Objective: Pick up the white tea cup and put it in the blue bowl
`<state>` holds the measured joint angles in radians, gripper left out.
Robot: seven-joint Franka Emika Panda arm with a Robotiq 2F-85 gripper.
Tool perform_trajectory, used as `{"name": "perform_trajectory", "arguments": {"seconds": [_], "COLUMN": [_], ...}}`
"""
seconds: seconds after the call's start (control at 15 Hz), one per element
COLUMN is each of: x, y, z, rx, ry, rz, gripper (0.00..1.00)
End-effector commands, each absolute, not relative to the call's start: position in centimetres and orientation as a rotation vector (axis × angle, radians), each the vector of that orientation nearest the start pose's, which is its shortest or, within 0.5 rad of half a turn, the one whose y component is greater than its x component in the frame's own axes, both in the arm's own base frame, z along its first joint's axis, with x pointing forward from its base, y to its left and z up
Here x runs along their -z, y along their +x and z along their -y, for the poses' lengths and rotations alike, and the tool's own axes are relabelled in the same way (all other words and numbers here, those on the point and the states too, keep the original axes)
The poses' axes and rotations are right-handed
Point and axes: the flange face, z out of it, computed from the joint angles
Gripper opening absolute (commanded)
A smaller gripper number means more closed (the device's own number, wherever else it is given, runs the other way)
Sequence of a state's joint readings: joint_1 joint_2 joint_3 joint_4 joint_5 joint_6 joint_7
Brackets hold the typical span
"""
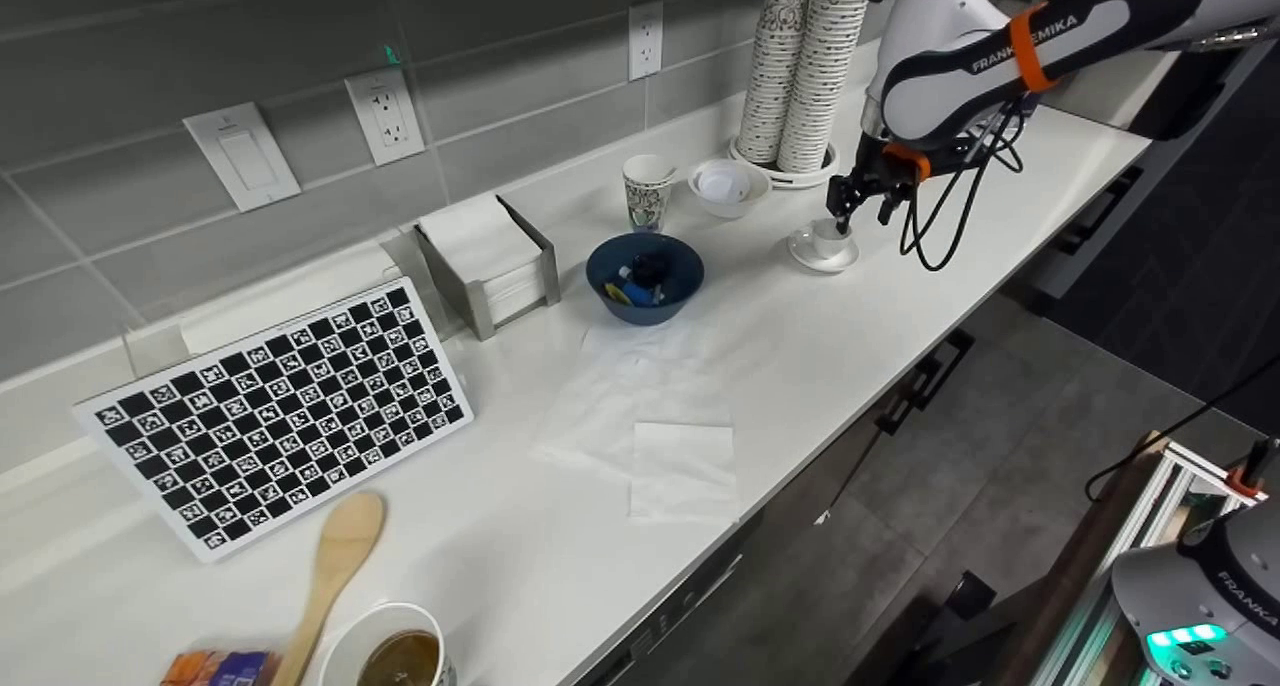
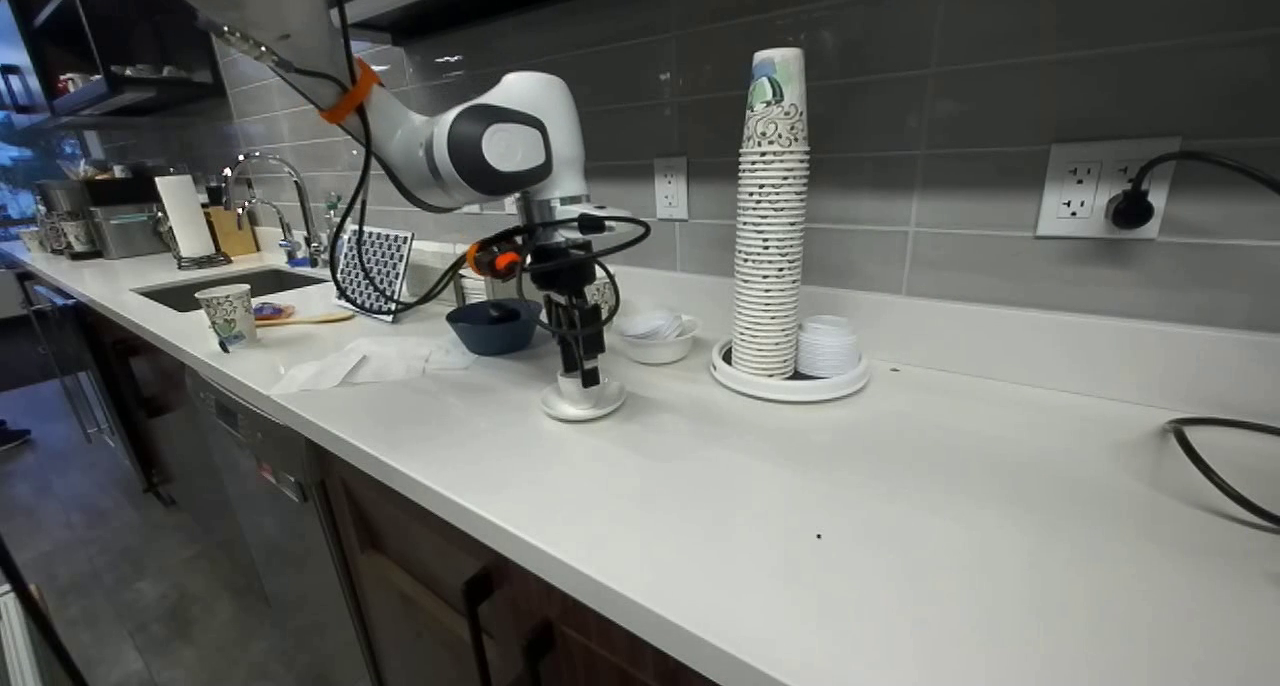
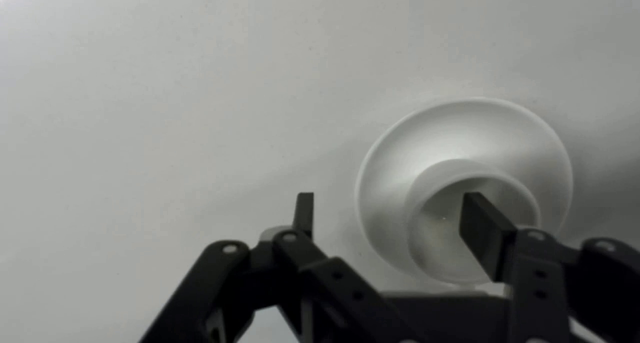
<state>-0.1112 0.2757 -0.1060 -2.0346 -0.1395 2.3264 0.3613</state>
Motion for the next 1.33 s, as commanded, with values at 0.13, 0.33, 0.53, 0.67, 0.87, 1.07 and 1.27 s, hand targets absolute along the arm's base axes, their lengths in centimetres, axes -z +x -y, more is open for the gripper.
{"name": "perform_trajectory", "arguments": {"seconds": [0.13, 0.33, 0.53, 0.67, 0.87, 1.07, 1.27], "x": [-29.1, -28.8, -29.9, -32.2, -36.6, -40.7, -42.8], "y": [59.5, 59.8, 59.8, 59.6, 58.1, 57.8, 58.3], "z": [12.8, 12.5, 11.7, 10.9, 9.3, 5.3, -1.4], "rx": [0.002, -0.005, 0.022, 0.079, 0.199, 0.358, 0.404], "ry": [-3.168, -3.166, -3.152, -3.146, -3.151, -3.146, -3.14], "rz": [-0.807, -0.787, -0.755, -0.735, -0.628, -0.424, -0.154], "gripper": [0.31, 0.1, 0.0, 0.02, 0.02, 0.02, 0.02]}}
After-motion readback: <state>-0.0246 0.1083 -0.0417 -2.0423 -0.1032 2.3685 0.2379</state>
